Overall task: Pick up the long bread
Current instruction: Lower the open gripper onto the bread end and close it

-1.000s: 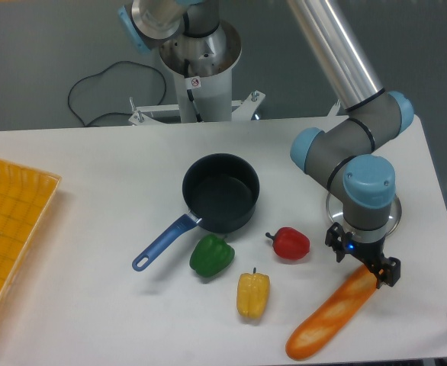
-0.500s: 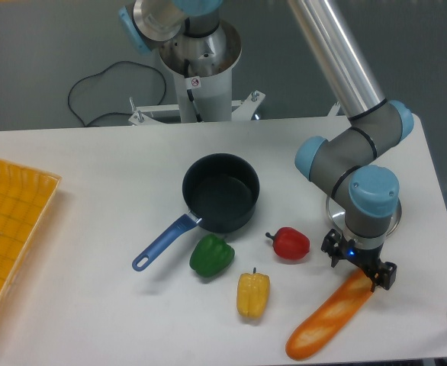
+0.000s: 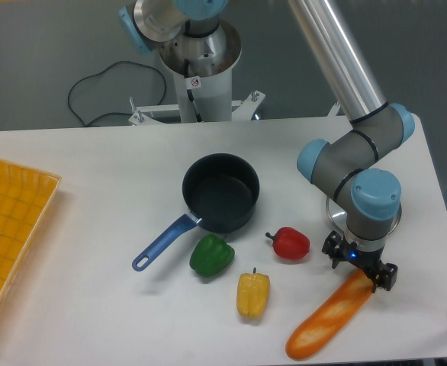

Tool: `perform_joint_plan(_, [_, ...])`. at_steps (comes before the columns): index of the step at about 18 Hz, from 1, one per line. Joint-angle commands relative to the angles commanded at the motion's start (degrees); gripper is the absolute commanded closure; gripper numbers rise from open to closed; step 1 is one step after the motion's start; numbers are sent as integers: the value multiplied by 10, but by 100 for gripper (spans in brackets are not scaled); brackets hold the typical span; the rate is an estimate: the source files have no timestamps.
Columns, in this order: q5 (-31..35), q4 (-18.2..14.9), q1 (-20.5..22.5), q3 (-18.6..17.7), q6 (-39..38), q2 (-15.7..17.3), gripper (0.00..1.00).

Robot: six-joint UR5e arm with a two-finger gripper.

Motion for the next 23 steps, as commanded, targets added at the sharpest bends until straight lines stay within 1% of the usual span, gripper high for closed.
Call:
perform_joint_plan(3, [0,0,0,5,0,-2,3])
perform_joint_plan(5, [0,0,0,6,-1,-4,8])
perform_joint_plan(7, [1,0,-1,6,-4,-7,12])
perform_joint_plan(9, [1,0,-2,6,-7,-8,19])
perform_joint_plan(10, [1,0,-2,7,-7,-9,20])
perform_joint_plan(11, [1,0,-2,7,-7,-9,26])
perform_joint_plan(13, [2,0,-2,6,-9,-9,34])
perform_joint_plan(15, [1,0,-2,6,-11,-8,39])
perform_joint_plan(18, [1,0,-2,6,-11,-7,42])
perform_joint_plan(20, [1,-1,-2,6,-11,-7,46])
perform_joint_plan(23, [2,-1,-2,6,-12,-5,57])
